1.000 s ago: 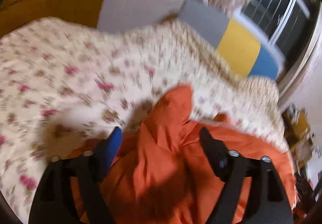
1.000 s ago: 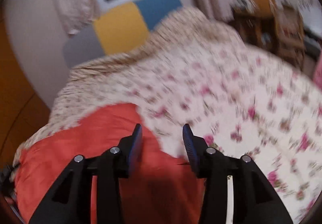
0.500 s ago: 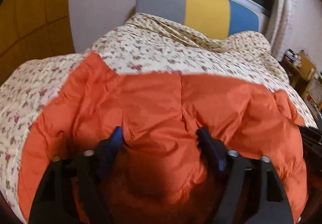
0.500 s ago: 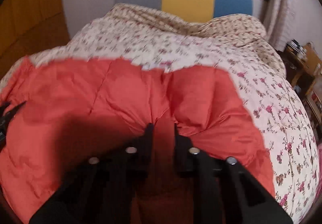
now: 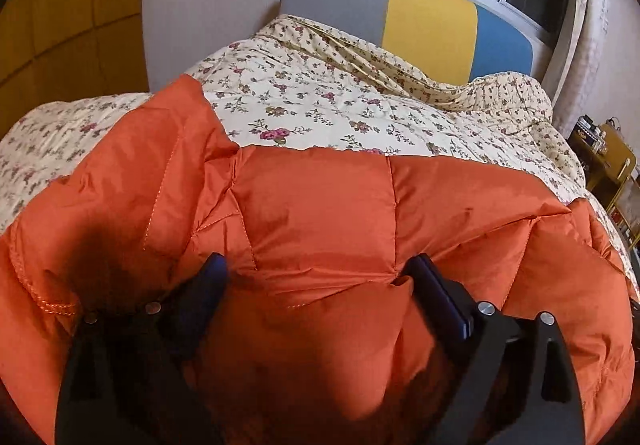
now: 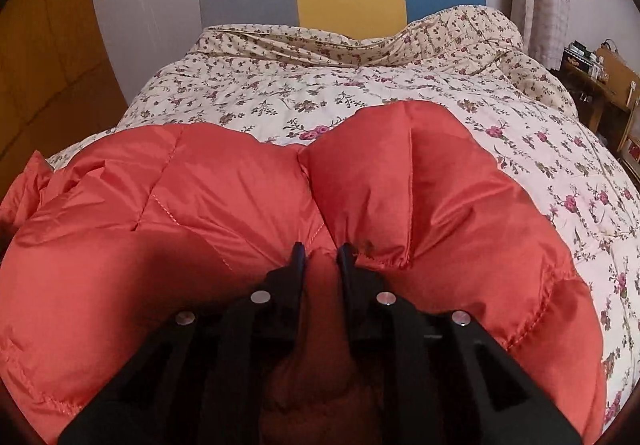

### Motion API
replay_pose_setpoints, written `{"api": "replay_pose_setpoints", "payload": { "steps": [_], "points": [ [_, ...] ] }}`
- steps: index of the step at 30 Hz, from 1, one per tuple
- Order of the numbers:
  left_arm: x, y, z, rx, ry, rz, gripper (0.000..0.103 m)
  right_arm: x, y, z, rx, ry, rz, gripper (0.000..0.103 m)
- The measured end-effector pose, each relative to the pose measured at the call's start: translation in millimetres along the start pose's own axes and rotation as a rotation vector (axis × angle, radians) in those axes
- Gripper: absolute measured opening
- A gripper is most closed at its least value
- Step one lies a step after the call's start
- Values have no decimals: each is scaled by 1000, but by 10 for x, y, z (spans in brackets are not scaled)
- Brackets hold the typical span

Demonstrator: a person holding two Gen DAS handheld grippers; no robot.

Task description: Fold large clothes

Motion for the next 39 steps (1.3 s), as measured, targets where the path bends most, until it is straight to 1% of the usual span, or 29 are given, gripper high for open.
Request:
{"api": "replay_pose_setpoints", "payload": {
  "steps": [2, 3, 5, 6, 7, 9, 11, 12, 13, 15, 16, 18, 19, 20, 21, 23, 24, 28, 30, 32, 36, 39],
  "points": [
    [4, -3, 19, 11, -8, -9, 93, 13, -10, 15, 19, -12, -6, 19],
    [20, 6, 31, 26, -22, -32, 93, 28, -13, 31, 31, -19, -12, 21],
    [61, 36, 50, 45, -46, -77, 93, 66, 34, 28, 75, -33, -39, 37],
    [99, 91, 59, 36, -59, -96, 94, 116, 126, 18, 99, -30, -21, 38],
    [168, 174, 56, 19, -61, -82, 94, 189, 264, 2, 109, -14, 27, 40],
    [369, 325, -8, 40, -49, -6, 95, 327, 479, -6, 95, 20, 100, 40],
    [555, 350, -69, 74, -53, 51, 97, 453, 550, 28, 65, 46, 130, 40],
    [604, 311, -93, 99, -65, 56, 97, 505, 527, 85, 24, 59, 125, 40],
    [653, 221, -133, 146, -88, 52, 97, 533, 463, 158, -11, 66, 103, 40],
    [674, 29, -205, 211, -130, 38, 97, 511, 313, 277, -63, 77, 53, 40],
    [659, -78, -244, 242, -159, 34, 97, 485, 256, 338, -75, 71, 35, 40],
    [606, -268, -335, 305, -204, 29, 97, 417, 124, 515, -68, 13, 5, 40],
    [575, -340, -376, 301, -197, 16, 97, 391, 88, 586, -61, -25, 10, 43],
    [553, -385, -438, 280, -178, 2, 98, 353, 66, 641, -56, -49, 16, 45],
    [534, -458, -493, 254, -143, -21, 99, 330, 29, 695, -55, -74, 16, 45],
    [541, -532, -553, 229, -114, -40, 99, 299, -42, 780, -55, -104, 5, 45],
    [538, -578, -578, 204, -95, -55, 99, 291, -80, 813, -58, -118, 0, 45],
    [474, -718, -671, 108, -3, -116, 100, 254, -170, 879, -44, -151, -14, 46],
    [448, -777, -683, 81, 26, -138, 100, 238, -184, 891, -38, -165, -14, 46],
    [416, -805, -697, 67, 44, -151, 100, 235, -198, 879, -48, -160, -13, 46],
    [406, -779, -706, 66, 53, -146, 100, 238, -210, 837, -82, -135, -17, 46],
    [399, -599, -765, 93, 78, -116, 100, 231, -204, 823, -98, -122, -16, 47]
  ]
}}
Point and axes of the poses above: each gripper's, at about its wrist camera, not at the fingertips, and y roughly against the way its jaws point, z to its right, x to its top, the point moved 6 cm from there along -y, roughly the way its jaws point, and after that the axes turned 11 degrees about x, right-handed, at the moved point
